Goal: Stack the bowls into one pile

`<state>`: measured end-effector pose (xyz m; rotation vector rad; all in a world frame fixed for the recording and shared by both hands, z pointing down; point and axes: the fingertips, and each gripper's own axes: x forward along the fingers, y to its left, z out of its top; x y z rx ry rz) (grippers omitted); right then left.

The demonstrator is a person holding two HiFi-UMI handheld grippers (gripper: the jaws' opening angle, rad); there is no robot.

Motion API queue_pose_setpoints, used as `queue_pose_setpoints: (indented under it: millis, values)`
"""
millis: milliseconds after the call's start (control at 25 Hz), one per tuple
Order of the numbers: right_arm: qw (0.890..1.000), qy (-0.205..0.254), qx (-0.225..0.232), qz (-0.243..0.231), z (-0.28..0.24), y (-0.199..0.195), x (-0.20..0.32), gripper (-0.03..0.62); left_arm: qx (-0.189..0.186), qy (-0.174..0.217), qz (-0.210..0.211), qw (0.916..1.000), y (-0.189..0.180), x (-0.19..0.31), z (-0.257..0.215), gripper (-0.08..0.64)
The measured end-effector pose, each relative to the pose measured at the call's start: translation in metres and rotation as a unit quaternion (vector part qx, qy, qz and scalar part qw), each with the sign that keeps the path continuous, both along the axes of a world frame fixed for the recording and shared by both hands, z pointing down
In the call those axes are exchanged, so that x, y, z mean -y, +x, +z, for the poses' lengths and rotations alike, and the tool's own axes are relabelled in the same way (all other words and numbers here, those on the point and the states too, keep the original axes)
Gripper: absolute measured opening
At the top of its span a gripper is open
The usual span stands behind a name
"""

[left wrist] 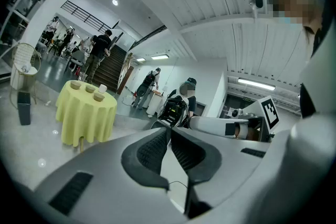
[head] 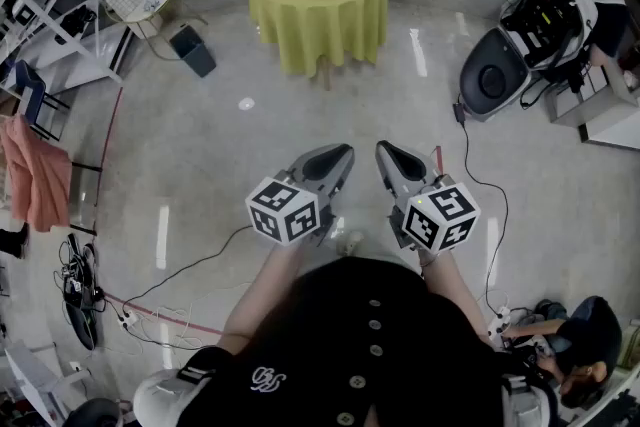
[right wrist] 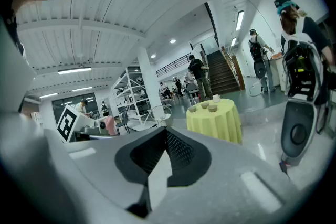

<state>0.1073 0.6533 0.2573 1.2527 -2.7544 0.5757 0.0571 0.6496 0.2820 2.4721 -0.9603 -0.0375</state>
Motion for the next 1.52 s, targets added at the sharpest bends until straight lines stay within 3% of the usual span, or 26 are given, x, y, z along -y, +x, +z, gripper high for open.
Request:
queue_pose_setpoints:
  millis: [160,560,840,1080,1280,1520]
  values:
    - [1.000,-0.012,0.017,-0.006,0.011,-0.002,0.003,0.002,-0.015,-0.004,0.002,0.9999,0.002,0.003,0.005,0.032]
    - [1.000,-0.014,0.012,-0.012,0.022,-0.002,-0.002,0.002,-0.012,-0.001,0.017,0.9998,0.011,-0.002,0.009,0.032]
    - [0.996,-0.027,0.076,-0.028,0.009,0.011,0.001,0.003,-0.024,-0.002,0.017,0.9996,0.026,0.002,0.000,0.032]
    - [0.997,-0.013,0.069,-0.032,0.004,0.023,0.016,0.003,-0.021,-0.002,0.009,0.9997,0.038,0.011,0.001,0.032]
    - [0.996,-0.004,0.085,-0.035,-0.005,0.028,-0.006,0.003,-0.026,-0.006,0.008,0.9996,0.044,-0.009,-0.004,0.032]
    - [0.996,-0.010,0.078,-0.030,0.011,0.036,0.029,0.003,-0.014,-0.005,0.010,0.9998,0.053,0.024,0.005,0.032]
